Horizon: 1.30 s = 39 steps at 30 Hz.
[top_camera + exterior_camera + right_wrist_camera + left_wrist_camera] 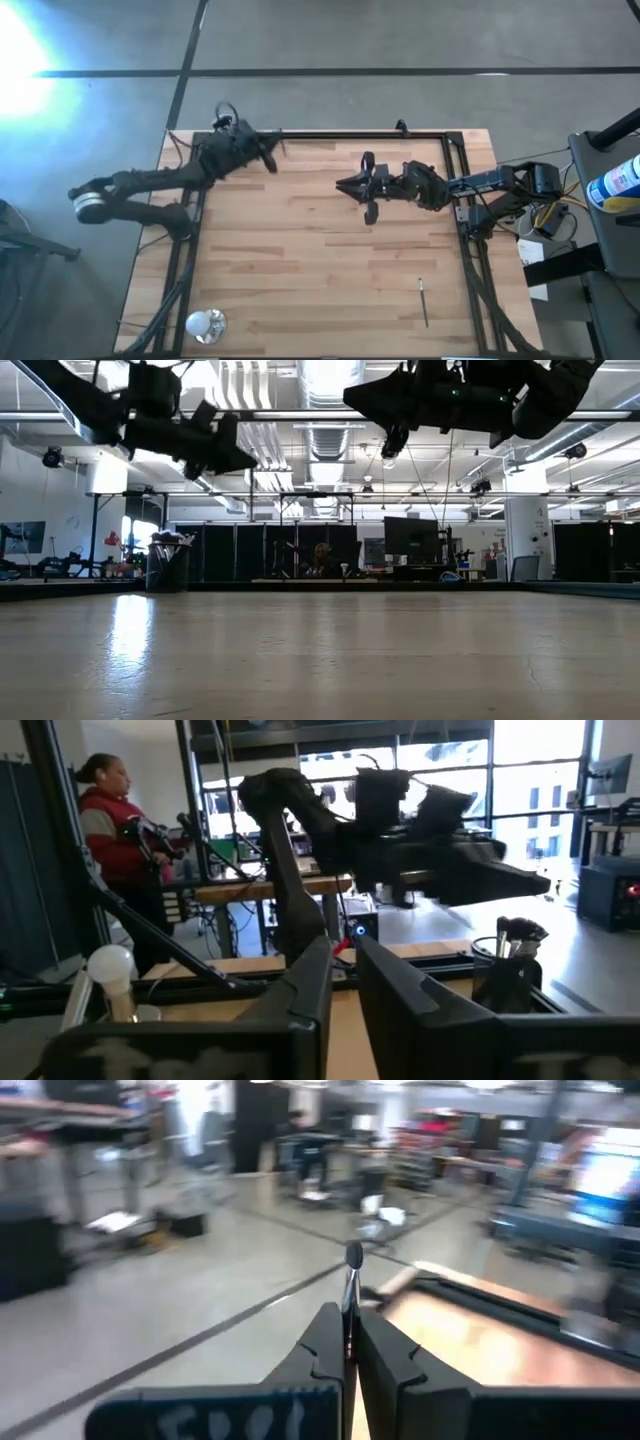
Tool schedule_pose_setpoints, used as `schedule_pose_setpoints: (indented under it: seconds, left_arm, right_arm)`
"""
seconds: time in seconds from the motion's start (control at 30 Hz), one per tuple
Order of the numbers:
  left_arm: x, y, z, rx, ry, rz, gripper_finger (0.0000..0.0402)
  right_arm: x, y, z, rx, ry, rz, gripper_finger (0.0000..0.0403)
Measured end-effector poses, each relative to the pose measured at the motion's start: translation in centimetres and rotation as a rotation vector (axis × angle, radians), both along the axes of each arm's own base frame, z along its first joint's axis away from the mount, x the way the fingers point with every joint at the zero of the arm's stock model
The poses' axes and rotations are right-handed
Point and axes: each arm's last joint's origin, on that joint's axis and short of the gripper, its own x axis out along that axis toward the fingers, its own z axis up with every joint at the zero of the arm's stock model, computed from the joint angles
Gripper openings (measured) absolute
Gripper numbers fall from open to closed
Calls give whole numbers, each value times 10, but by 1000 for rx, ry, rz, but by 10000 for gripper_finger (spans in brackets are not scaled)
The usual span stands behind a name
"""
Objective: Put items in baskets/containers
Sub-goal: Put the black eyeshadow brush into the black pen holder
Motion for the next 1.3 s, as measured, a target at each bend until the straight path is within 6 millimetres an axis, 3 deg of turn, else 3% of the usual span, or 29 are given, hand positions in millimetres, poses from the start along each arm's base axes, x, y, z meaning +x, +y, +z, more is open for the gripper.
schedule_pose_setpoints:
  seconds: [0.2,0.37,0.8,1.13,1.3]
  left_arm:
    - [-45,54,-6,-36,-3,240,8]
    - [-72,69,-10,-29,1,415,8]
    - [-88,62,-33,37,63,665,8]
    - [-95,54,-55,-3,98,692,9]
    - [-95,52,-61,-78,76,686,62]
  right_arm:
    - [-1,0,-3,1,8,1,16]
    - [-4,0,-9,-6,29,-24,9]
    - [-5,0,-12,-56,37,-37,8]
    - [-6,-2,-12,-75,39,-43,8]
    - [-5,-2,-13,-74,48,-42,8]
